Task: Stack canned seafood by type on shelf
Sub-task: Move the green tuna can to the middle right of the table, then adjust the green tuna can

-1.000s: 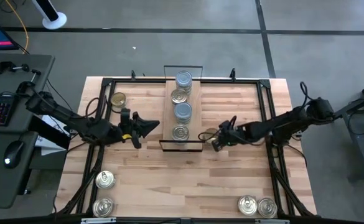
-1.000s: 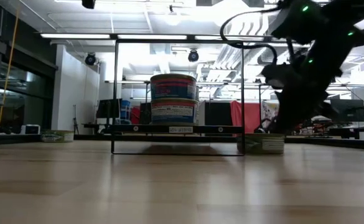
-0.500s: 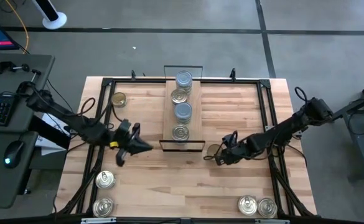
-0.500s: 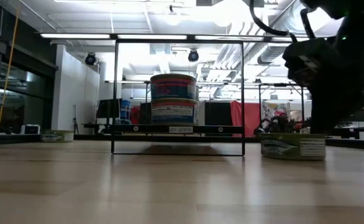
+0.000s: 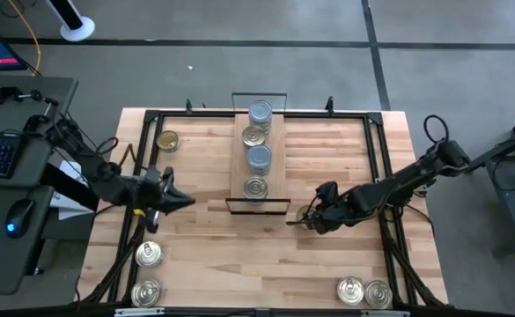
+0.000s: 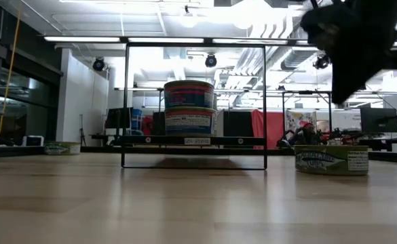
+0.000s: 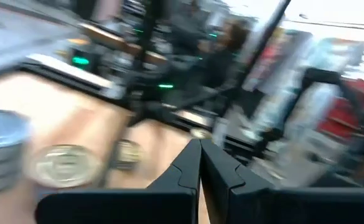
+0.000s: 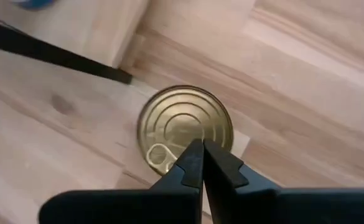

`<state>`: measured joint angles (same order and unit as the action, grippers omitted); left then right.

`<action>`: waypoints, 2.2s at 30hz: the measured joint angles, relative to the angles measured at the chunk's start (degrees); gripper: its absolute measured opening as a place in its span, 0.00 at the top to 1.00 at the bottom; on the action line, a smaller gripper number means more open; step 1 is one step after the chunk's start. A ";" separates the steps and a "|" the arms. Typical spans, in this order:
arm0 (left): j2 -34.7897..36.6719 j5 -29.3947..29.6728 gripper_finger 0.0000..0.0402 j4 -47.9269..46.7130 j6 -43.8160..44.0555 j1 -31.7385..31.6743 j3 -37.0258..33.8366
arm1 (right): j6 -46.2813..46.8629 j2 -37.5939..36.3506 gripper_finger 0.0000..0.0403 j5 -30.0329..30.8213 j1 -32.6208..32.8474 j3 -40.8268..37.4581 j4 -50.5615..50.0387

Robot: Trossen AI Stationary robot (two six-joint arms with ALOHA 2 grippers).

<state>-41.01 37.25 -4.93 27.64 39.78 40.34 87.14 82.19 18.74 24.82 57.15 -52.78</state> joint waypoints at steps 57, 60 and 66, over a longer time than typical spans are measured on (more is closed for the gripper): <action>-13.25 6.34 1.00 15.38 -4.08 -5.39 8.35 | 4.95 -22.58 1.00 3.35 17.55 -19.08 20.02; -13.23 6.32 1.00 15.19 -3.81 -5.82 8.35 | 5.65 -22.58 1.00 5.07 17.55 -19.08 20.09; -13.23 5.78 1.00 15.26 -3.80 -7.08 8.35 | 6.88 -22.58 1.00 6.74 17.51 -19.08 20.16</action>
<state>-54.24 43.03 10.33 23.84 32.69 48.69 94.02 59.61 25.47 42.33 38.06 -32.62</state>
